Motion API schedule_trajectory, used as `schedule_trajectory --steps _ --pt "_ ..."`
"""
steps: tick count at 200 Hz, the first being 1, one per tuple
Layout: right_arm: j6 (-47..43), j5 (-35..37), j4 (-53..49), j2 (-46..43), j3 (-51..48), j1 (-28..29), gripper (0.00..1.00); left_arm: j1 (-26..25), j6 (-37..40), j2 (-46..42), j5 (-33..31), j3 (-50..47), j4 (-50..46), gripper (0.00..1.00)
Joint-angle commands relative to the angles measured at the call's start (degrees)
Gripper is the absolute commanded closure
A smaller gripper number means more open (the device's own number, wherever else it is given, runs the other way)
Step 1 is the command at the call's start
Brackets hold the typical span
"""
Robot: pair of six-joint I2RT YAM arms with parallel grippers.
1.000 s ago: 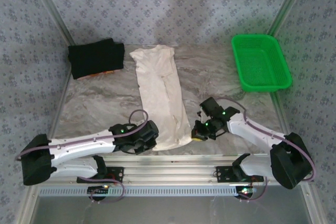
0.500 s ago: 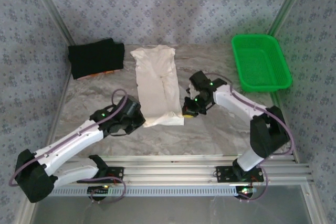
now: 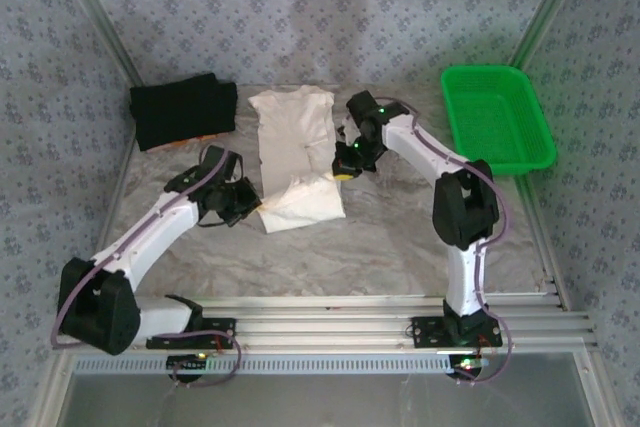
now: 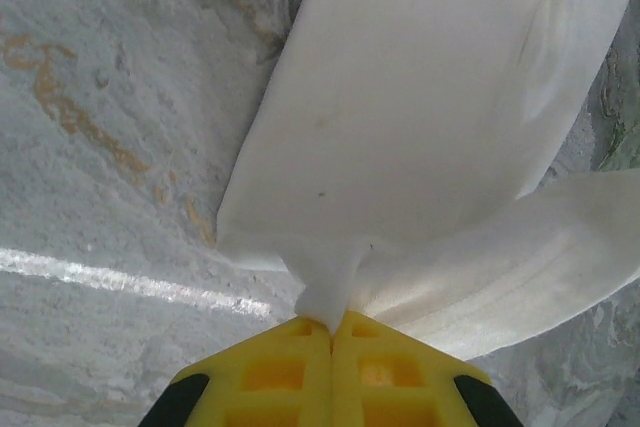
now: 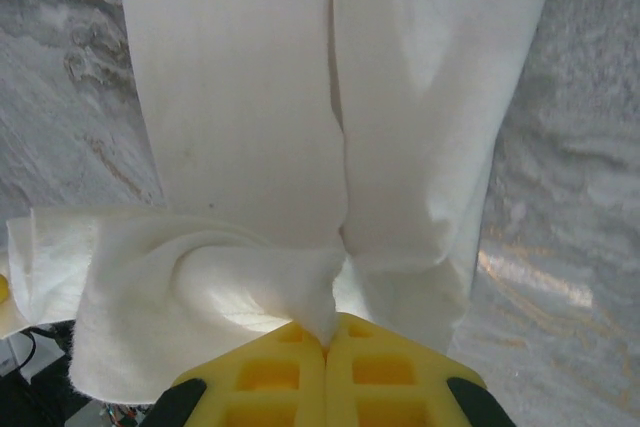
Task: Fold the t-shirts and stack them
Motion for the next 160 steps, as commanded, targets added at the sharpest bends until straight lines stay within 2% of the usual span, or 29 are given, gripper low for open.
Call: schedule_trajectory --steps 1,88,160 --pt "-2.57 2.19 -5.25 3.21 5.62 -1.46 1.0 1.86 5.41 3.36 2.55 4.57 -0.43 1.0" --pt "-2.47 2.47 -7.23 12.3 16.7 -3.47 1.0 5.3 13.17 19.54 4.67 19.08 -2.32 1.0" --pt "-1.3 3.03 -8.33 18.56 24.32 -4.85 1.0 7.87 16.52 27.52 4.41 26.31 -2.97 1.0"
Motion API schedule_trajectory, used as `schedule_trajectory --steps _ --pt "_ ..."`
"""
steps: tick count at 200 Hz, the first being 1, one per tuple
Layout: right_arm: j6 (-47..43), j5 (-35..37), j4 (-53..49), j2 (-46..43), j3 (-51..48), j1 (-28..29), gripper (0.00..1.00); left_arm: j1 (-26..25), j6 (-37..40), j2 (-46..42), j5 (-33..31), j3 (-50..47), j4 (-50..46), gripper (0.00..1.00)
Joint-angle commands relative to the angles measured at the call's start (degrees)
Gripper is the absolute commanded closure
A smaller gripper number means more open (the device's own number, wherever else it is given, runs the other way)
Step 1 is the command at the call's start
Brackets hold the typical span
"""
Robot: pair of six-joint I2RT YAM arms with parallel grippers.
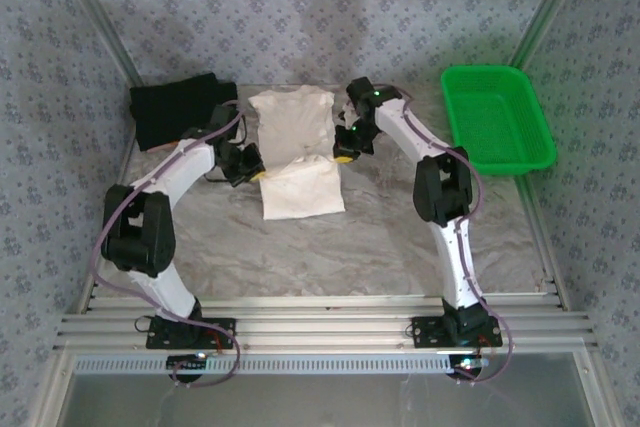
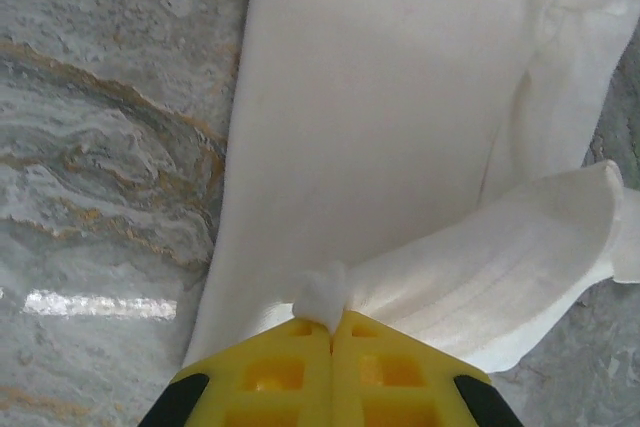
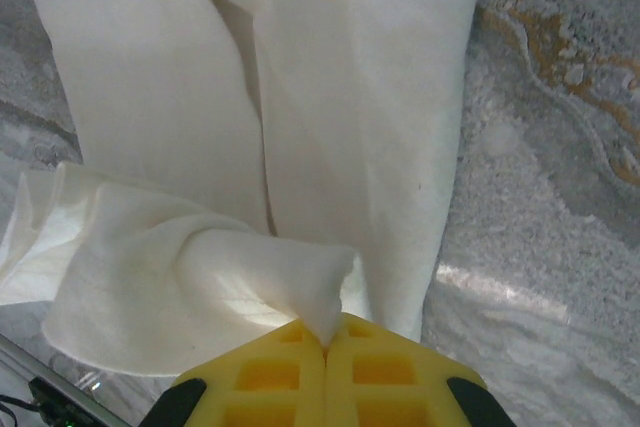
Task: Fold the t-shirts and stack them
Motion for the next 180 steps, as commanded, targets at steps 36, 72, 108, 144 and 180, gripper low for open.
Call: schedule_trajectory --steps 36,72,108,144,180 --pt "0.95 1.22 -2.07 4.19 5.35 -2.04 1.0 1.41 3.96 6.49 0.37 7.62 -1.7 1.0" --pt "1.6 0.57 -1.58 6.53 7.3 -2.72 1.0 1.47 5.54 11.03 0.48 11.37 -3.12 1.0" --pt "4.08 -0.3 0.88 8.33 8.97 -3.43 0.9 1.91 4.75 13.04 0.89 13.2 -2.36 0.94" --pt "7.42 -5.72 7.1 4.56 9.58 -5.33 0.68 3.12 2.75 10.99 1.62 16.66 0.49 0.46" --pt "4.65 -5.49 8.29 -7.32 1.49 -5.62 0.57 3.95 2.18 4.09 1.35 17.2 -0.75 0.34"
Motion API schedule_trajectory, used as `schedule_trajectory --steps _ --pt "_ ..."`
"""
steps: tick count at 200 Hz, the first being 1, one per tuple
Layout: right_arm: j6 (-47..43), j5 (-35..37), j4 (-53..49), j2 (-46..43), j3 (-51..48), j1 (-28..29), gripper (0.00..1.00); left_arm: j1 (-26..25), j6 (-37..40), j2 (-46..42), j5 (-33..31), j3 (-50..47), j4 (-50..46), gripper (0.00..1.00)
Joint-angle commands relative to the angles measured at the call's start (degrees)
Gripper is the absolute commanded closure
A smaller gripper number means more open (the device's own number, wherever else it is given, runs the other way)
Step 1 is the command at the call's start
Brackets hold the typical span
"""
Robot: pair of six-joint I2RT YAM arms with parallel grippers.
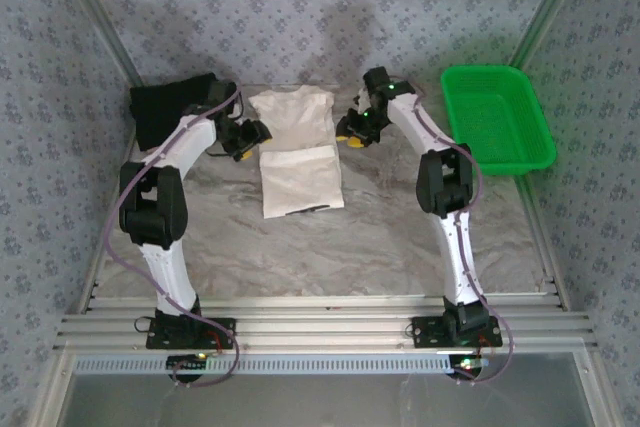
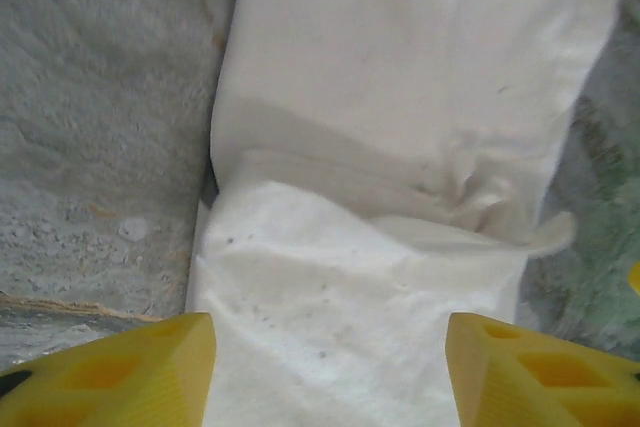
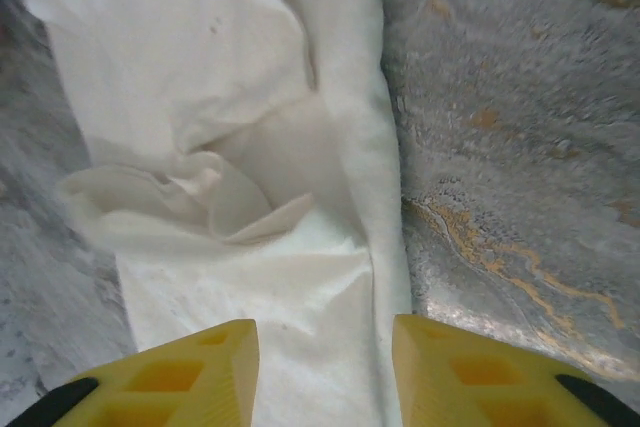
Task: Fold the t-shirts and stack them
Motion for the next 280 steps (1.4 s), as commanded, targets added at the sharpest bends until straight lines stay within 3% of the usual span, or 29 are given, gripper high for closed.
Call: schedule_trajectory --steps 1,50,90,131,178,225,280 --pt "-0.92 -1.61 1.76 -11.82 -4.73 -0.05 0.57 0.54 -0.93 -7.66 0.39 0.61 -0.35 0.34" --pt "2.44 -4.86 12.96 -25.89 -30.63 1.61 0.6 -1.11 -2.94 -22.4 3.01 -15.57 1.87 0.29" --pt "4.16 -4.91 18.89 -32.33 -48.46 5.01 0.51 -5.04 -6.58 -34.9 3.33 -34.1 5.43 0.29" --pt "8.04 -5.78 27.23 -36.53 -60.08 6.5 0.43 -6.38 -12.23 -44.08 4.84 -48.39 12.27 0.29" --pt "8.21 -3.68 30.67 -42.64 -70.76 6.87 0.35 -6.4 -13.35 -55.35 3.16 -58.8 13.97 0.28" --pt "12.82 -6.76 41.32 -42.82 -75.69 6.12 0.34 -6.13 -20.21 -56.8 4.85 -66.22 28.53 0.28" --pt "16.82 -9.17 49.53 -38.32 -74.84 5.66 0.35 -6.13 -22.48 -47.71 5.61 -65.44 38.99 0.29"
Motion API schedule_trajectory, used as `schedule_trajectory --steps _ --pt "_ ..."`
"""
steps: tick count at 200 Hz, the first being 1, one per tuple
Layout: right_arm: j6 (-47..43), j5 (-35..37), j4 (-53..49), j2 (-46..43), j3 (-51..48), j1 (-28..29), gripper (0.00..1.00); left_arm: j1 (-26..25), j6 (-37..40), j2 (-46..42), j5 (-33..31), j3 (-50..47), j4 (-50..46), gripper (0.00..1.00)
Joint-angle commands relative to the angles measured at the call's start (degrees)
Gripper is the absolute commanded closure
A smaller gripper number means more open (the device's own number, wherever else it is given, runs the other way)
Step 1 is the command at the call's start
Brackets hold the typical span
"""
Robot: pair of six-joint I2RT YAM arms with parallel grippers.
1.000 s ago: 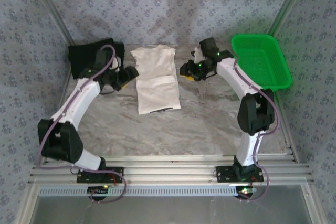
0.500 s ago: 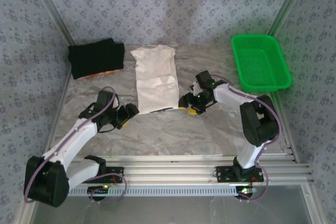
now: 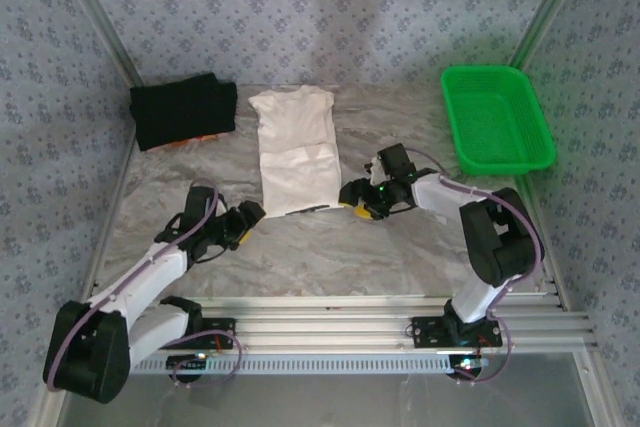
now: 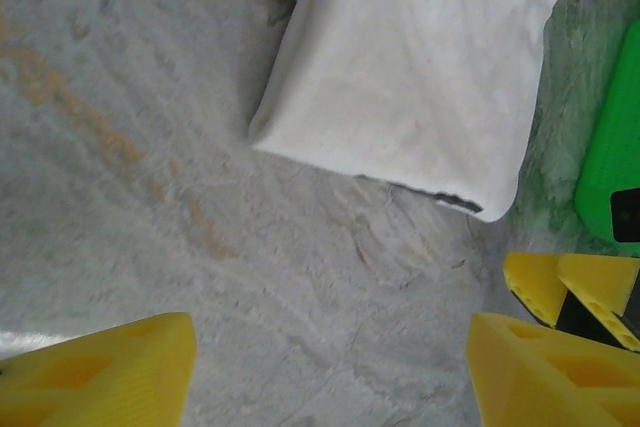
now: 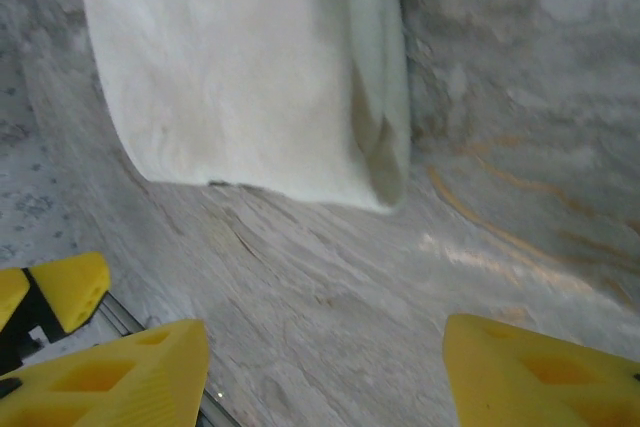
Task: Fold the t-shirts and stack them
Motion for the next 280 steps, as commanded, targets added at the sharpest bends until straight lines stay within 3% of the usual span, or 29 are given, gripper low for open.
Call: schedule_trajectory --steps 1,125,212,226,251,280 --pt "2.88 -2.11 4.92 2.55 0.97 -0.37 0.35 0.14 -1.66 3.66 1.55 1.33 7.91 0.3" --pt "3.79 -2.75 4.76 10.6 6.7 0.77 0.4 0.05 -3.5 22.26 0.72 6.39 18.28 0.37" --pt "5.27 -2.33 5.06 13.68 8.9 1.9 0.45 -0.65 -2.97 27.8 1.03 8.53 16.27 0.55" --pt "5.63 -2.17 5.13 14.12 9.4 2.34 0.49 -0.98 -2.88 28.56 1.03 8.93 16.13 0.62" --pt "7.3 -1.71 4.8 14.54 9.65 2.22 0.65 -1.27 -2.55 30.12 1.28 10.19 15.18 0.83" --pt "6.73 -0.95 2.64 13.24 9.05 2.09 0.91 -1.36 -0.29 29.77 0.78 12.53 10.01 0.98"
